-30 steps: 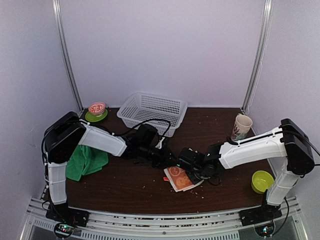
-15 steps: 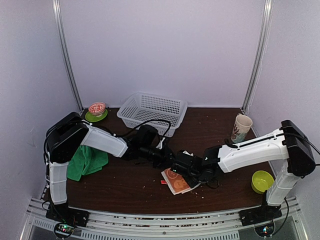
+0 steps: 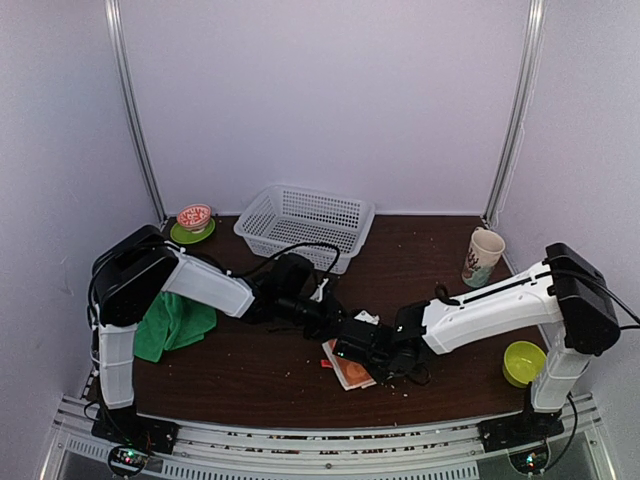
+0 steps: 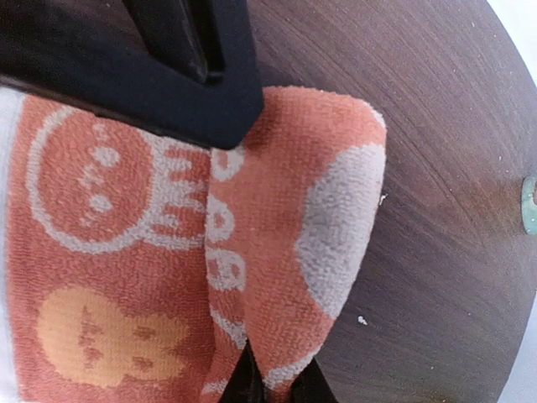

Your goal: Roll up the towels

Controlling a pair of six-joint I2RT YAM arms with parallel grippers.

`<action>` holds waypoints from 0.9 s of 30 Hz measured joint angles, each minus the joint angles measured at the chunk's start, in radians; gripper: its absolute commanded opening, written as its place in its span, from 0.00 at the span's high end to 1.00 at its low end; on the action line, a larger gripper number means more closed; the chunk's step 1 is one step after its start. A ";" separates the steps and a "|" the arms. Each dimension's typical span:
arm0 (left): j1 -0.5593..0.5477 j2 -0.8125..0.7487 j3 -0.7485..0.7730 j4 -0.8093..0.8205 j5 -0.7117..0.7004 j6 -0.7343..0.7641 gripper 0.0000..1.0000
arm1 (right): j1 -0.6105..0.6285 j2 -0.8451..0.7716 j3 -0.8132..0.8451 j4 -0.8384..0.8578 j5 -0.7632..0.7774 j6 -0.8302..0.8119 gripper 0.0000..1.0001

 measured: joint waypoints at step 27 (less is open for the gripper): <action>-0.008 0.102 0.046 0.073 0.061 -0.042 0.92 | 0.024 -0.070 -0.068 0.068 -0.022 -0.037 0.80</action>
